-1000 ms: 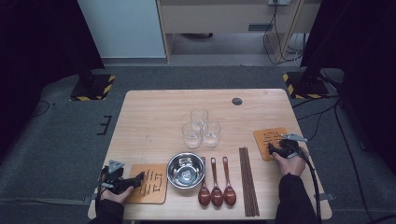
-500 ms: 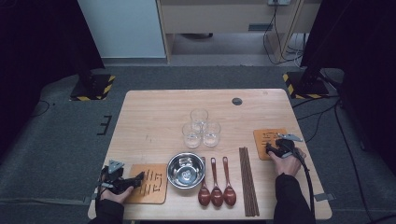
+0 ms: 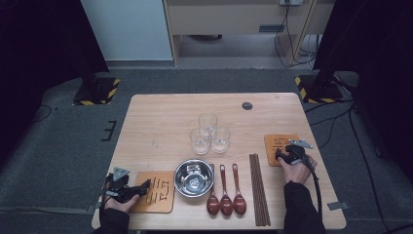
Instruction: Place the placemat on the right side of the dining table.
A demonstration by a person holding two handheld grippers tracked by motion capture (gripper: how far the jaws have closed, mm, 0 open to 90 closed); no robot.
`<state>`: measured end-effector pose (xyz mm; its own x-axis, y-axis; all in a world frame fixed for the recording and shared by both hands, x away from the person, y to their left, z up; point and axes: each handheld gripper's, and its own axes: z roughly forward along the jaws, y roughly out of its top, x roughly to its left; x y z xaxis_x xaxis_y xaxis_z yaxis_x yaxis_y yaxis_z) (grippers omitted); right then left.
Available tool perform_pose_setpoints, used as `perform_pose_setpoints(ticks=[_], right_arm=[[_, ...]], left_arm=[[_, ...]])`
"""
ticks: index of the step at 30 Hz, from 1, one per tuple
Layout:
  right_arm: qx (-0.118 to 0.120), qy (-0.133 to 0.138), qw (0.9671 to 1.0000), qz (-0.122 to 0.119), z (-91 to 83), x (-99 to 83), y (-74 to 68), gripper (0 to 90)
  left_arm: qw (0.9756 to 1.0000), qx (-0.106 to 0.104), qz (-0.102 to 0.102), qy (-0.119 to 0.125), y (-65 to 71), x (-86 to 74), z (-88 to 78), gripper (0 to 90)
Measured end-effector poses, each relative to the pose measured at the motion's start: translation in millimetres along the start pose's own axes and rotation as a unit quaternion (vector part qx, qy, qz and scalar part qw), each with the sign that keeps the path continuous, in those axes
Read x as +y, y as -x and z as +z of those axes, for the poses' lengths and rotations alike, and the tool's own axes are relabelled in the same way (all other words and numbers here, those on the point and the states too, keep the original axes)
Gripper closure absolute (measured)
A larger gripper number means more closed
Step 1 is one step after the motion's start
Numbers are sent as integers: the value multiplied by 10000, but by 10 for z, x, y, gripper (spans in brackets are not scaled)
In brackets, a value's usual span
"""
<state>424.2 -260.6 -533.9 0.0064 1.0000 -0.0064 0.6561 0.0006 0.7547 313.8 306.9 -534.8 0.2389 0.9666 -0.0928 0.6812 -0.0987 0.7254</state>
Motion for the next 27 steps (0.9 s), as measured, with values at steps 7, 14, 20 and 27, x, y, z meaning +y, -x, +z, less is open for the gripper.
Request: perform_pose_setpoints(ticks=[7,14,20,27], right_arm=[[38,-22,10000,-21,-1,6,14,413],[87,-41,9999,-118,-6,18,28,412],[121,-50,9996,-240,-15,30,25,402],[244,-8,9992,-315,-32,45,47,400]], left_arm=[[10000,-3,2,0,0,1,1,20],[10000,-6,4,-1,-1,1,1,19],[10000,-7,4,-1,-1,1,2,19],[10000,-8,-1,3,0,1,3,19]])
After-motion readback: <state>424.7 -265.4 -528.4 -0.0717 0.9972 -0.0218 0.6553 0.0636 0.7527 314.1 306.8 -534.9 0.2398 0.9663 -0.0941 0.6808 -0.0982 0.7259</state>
